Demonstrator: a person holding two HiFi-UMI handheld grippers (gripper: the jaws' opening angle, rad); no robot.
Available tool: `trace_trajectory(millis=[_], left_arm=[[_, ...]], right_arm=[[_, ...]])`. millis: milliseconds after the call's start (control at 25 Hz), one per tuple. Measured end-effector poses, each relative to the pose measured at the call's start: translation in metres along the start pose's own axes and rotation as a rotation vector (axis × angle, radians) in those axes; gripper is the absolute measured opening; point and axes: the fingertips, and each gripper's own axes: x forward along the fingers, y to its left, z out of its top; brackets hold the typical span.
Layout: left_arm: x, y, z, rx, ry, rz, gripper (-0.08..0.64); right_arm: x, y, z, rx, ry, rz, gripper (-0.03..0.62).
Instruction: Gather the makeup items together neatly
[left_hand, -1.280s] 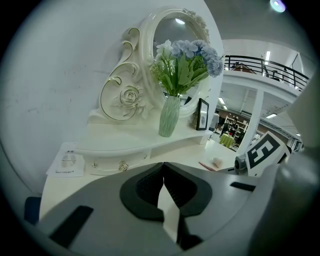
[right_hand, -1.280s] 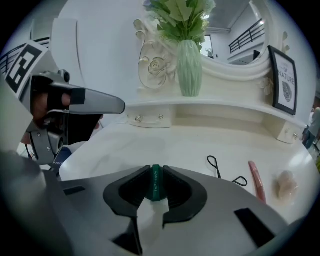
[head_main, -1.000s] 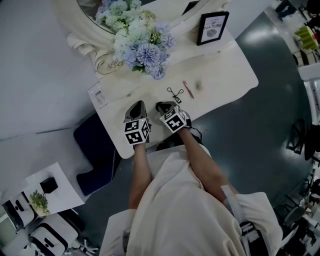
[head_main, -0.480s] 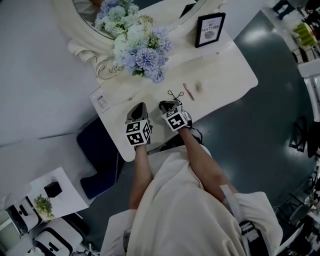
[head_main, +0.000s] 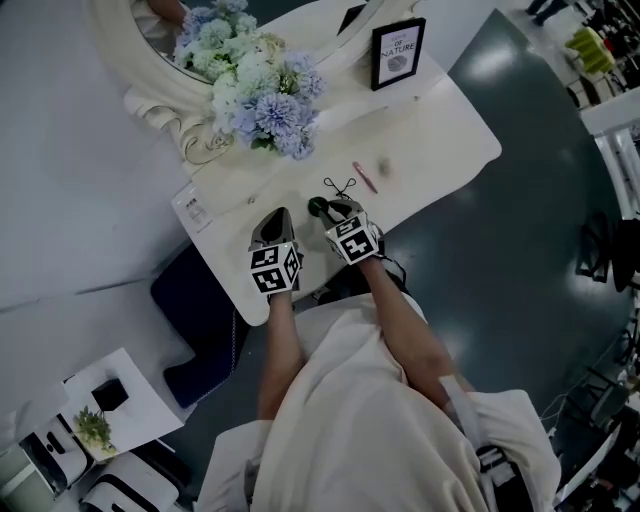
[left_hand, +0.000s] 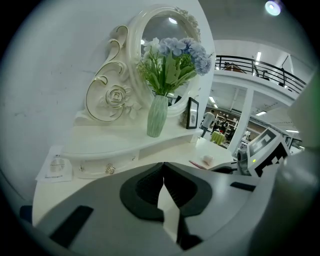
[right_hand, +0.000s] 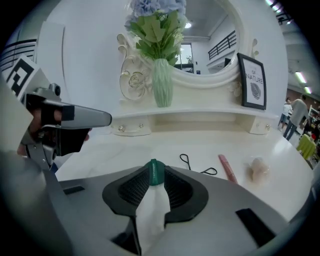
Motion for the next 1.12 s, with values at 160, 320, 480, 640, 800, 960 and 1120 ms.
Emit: trace_trajectory(millis=[160,320,480,640,800,960,1120], left_arm=[[0.004,-0.017,-0.011,-0.005,0.011,-0.02,0.015],[0.007,-0.034,-0.011,0.007,0.014,-0.011,0.015],[0.006,-0.05,-0.004,-0.013,-0.015,0.05,0.015],[0.003,-0.075,-0.006,-0.062,-0.042,0.109,0.015],[-0.003,-0.102,-0.017,-0.099,-0.053,0.168,0.015],[-0.014,-0.132,-0.026,-0.107,-0.064,0.199,0.015],[-0.027,-0.155,-0.034,-0.142,-0.09,0.24,0.015]], right_arm=[[-0.025,-0.022,-0.003,0.006,-0.053,-0.051,0.123],[-0.047,-0.056,-0.008,0.026,-0.088,-0.099,0.123],[-0.068,-0.082,-0.01,0.025,-0.108,-0.091,0.123],[-0.093,-0.101,-0.019,-0.001,-0.11,-0.059,0.123],[-0.112,-0.114,-0.03,-0.044,-0.103,-0.004,0.123],[-0.134,-0.125,-0.043,-0.07,-0.112,0.027,0.117],[-0.151,-0.124,-0.053,-0.107,-0.129,0.072,0.109]])
